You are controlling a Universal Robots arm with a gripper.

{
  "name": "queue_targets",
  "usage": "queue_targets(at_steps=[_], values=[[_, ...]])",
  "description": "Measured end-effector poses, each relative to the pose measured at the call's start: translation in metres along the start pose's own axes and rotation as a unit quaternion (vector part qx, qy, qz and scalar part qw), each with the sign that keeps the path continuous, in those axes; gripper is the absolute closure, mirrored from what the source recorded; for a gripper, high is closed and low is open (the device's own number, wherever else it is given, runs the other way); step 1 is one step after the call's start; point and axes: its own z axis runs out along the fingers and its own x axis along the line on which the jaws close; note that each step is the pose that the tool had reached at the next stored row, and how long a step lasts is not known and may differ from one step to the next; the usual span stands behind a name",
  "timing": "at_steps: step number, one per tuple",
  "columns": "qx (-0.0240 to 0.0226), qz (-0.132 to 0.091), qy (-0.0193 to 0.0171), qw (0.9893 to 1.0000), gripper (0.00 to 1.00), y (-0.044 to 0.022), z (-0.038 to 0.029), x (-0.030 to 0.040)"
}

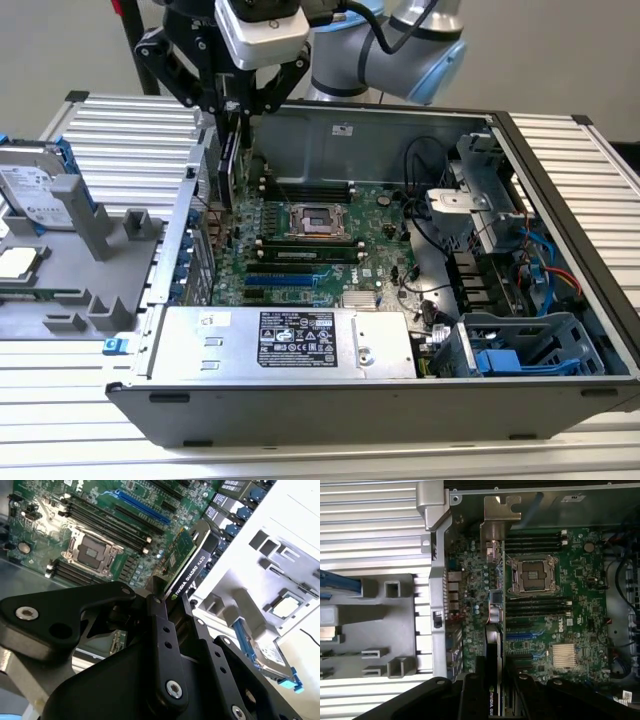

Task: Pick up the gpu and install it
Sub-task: 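Pick up the gpu and move the gpu toward the slot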

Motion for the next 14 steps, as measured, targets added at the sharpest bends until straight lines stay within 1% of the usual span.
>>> queue_targets(at_steps=[2, 3, 9, 10, 12, 14], values=[[0.0057, 0.000, 0.0009, 1.0000, 1.00, 0.0001, 0.0001, -0.0018], [0.0063, 0.000, 0.0011, 1.0000, 1.00, 0.0002, 0.0001, -0.0024], [0.0063, 0.000, 0.0010, 1.0000, 1.00, 0.0005, 0.0002, -0.0055], [0.0070, 0.000, 0.0009, 1.0000, 1.00, 0.0006, 0.0002, -0.0061], [0.0104, 0.000, 0.0007, 0.9999, 1.00, 0.0008, 0.0004, -0.0072], [0.0108, 0.000, 0.0007, 0.9999, 1.00, 0.0009, 0.0003, -0.0085]])
